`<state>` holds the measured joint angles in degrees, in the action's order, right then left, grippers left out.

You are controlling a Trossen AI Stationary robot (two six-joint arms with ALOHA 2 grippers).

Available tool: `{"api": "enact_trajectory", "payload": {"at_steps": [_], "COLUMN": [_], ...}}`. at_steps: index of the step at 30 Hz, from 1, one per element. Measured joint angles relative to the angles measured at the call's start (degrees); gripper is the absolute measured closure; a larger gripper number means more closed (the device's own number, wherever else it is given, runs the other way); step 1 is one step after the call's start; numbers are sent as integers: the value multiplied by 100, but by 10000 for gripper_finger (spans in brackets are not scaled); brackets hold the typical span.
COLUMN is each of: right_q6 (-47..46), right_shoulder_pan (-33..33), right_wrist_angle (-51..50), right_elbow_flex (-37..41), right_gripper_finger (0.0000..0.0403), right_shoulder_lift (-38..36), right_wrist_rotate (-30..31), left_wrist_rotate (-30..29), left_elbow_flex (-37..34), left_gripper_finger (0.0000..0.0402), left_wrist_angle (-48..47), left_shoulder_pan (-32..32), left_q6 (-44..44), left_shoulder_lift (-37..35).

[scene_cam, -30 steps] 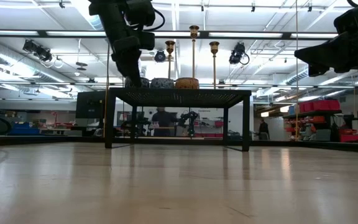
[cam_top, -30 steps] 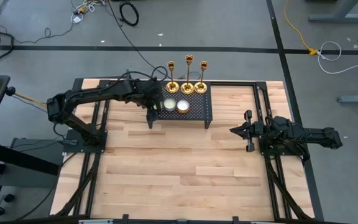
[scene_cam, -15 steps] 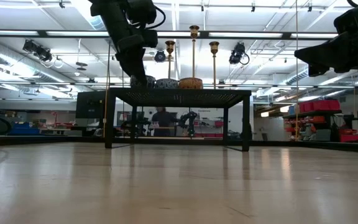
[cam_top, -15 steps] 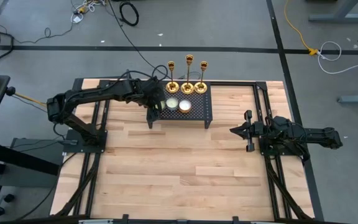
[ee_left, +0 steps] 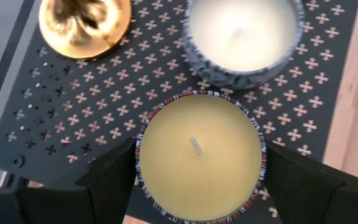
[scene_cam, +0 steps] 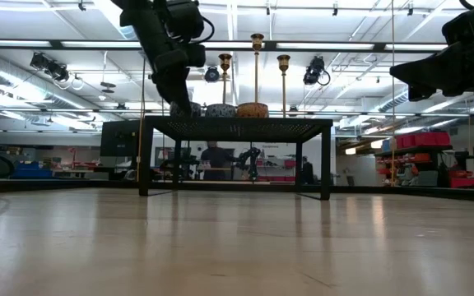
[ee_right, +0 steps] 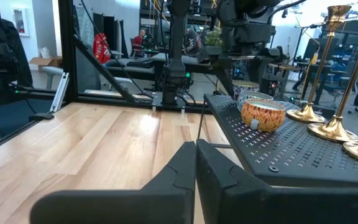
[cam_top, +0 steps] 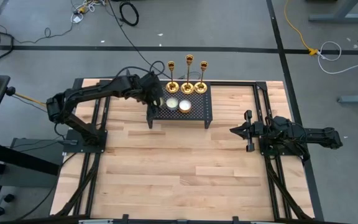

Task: Pick & Place candle stick holders
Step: Put the red scented candle on the shelf

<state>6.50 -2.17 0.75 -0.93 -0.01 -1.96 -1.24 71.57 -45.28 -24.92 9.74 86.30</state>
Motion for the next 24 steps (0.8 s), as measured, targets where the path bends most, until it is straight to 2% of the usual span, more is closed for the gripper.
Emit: {"api": "enact_trajectory", "payload": {"at_steps": [7, 24], "right_q6": [0, 0], "right_shoulder_pan": [0, -1], "right_wrist_angle": [0, 0], "right_elbow_flex": [1, 1], "right_gripper_finger": [389, 389], "right_shoulder_lift": [0, 0], "right_wrist_rotate": [-1, -1], "left_wrist_rotate": [302, 383], "left_elbow_flex": [0, -260], "left_gripper_finger": [87, 87], "left_wrist_angle": [13, 343], "left_shoulder_pan": [-103, -51], "left_q6": [192, -13], "left_shoulder_lift": [0, -7]}}
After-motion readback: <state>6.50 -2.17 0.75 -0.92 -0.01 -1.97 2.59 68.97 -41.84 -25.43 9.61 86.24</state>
